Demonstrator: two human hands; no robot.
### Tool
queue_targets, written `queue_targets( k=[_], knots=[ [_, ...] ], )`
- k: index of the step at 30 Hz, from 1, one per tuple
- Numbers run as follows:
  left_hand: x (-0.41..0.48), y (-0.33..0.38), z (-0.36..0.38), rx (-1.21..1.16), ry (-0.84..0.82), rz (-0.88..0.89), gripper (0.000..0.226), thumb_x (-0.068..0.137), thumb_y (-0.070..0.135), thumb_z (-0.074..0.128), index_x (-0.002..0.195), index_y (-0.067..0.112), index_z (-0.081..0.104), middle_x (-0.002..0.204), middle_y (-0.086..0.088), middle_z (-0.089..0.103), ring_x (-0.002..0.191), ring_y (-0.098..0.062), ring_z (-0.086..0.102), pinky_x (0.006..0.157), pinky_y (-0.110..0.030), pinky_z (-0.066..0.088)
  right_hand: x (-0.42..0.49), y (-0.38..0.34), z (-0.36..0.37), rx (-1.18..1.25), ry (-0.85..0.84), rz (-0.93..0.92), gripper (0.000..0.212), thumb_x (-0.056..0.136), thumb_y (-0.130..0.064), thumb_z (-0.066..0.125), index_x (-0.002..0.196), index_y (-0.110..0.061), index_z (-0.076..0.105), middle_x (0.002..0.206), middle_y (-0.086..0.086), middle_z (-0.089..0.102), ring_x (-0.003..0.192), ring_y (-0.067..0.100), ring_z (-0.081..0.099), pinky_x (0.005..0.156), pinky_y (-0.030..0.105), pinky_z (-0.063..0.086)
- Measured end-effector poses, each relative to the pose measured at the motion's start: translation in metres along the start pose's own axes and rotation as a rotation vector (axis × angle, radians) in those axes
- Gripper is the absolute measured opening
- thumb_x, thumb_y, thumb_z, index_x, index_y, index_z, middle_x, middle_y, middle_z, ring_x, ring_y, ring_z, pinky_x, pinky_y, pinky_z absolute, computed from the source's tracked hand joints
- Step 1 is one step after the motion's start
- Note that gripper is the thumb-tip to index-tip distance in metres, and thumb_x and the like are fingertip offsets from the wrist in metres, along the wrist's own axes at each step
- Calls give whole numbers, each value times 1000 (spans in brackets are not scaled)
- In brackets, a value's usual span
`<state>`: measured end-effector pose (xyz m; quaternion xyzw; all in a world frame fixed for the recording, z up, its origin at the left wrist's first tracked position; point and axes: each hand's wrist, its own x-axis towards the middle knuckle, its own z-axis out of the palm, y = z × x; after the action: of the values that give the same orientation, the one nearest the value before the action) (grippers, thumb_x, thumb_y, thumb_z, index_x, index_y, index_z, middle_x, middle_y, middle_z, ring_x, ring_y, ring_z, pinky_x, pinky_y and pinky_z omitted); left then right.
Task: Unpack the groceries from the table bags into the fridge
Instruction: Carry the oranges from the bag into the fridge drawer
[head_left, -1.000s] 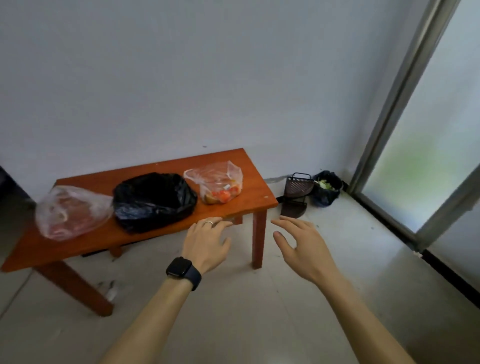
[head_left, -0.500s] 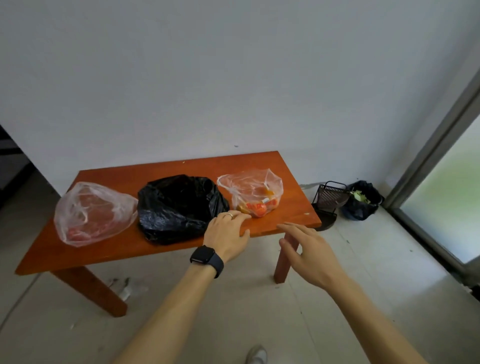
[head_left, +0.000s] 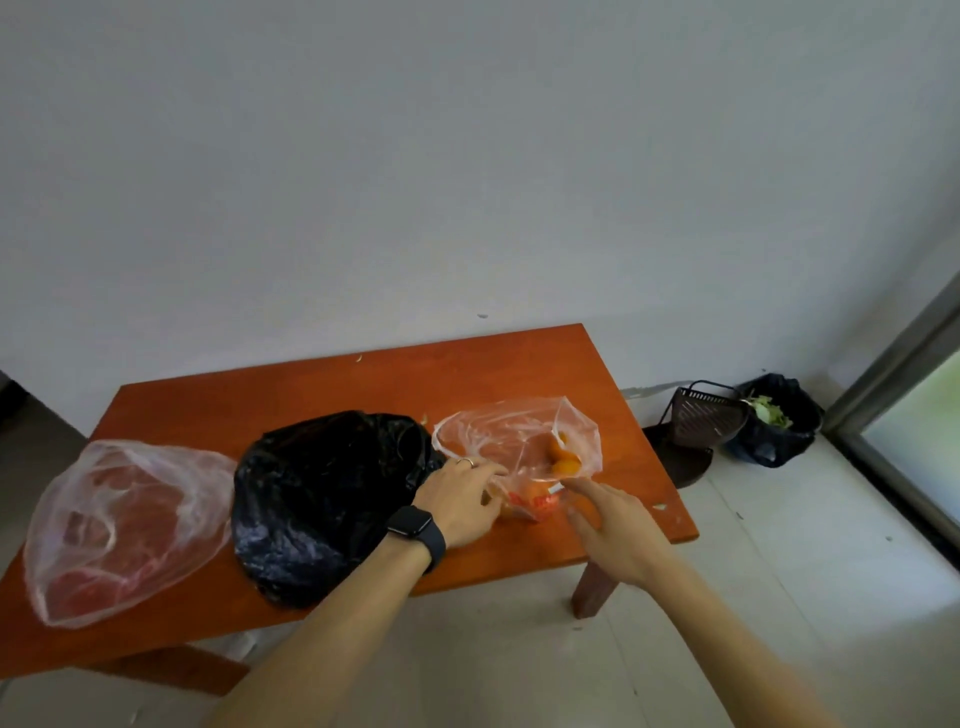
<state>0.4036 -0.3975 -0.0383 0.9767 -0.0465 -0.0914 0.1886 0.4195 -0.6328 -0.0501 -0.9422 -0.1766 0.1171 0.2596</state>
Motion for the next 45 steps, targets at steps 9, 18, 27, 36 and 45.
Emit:
queue_targets(
  k=[9,18,27,36,45],
  knots=[
    [149,-34,29,48,-177,84,32,102,23,42,128,22,61,121,-5,59,97,-26,58,71,-38,51,130,11,25,-2,-67,92,31,103,-28,43,125,-17,61,119,4,65,100,20,62,75,33,50],
    [200,-63,71,103,-649,185,29,88,37,52,92,9,60,80,-7,58,59,-28,50,49,-35,37,184,26,73,-190,-313,324,34,97,-27,42,126,-20,60,119,5,66,106,26,63,84,41,55],
    [211,-87,78,115,-785,299,24,89,32,56,105,15,62,80,-6,54,58,-22,45,48,-32,35,189,33,102,-346,-522,312,87,72,-79,63,140,-29,45,138,2,48,124,27,52,99,48,50],
    [195,-90,99,251,-706,318,77,80,66,65,135,17,41,134,-14,45,118,-37,52,87,-46,47,177,35,120,-336,-413,325,83,77,-64,70,145,-34,33,148,0,40,137,30,41,100,48,49],
    [186,-116,93,-210,-385,216,56,63,54,75,111,38,50,106,10,57,97,-13,55,80,-33,53,149,51,98,-225,-322,249,75,78,-63,63,145,-44,35,149,-13,42,138,20,37,110,46,35]
  ],
)
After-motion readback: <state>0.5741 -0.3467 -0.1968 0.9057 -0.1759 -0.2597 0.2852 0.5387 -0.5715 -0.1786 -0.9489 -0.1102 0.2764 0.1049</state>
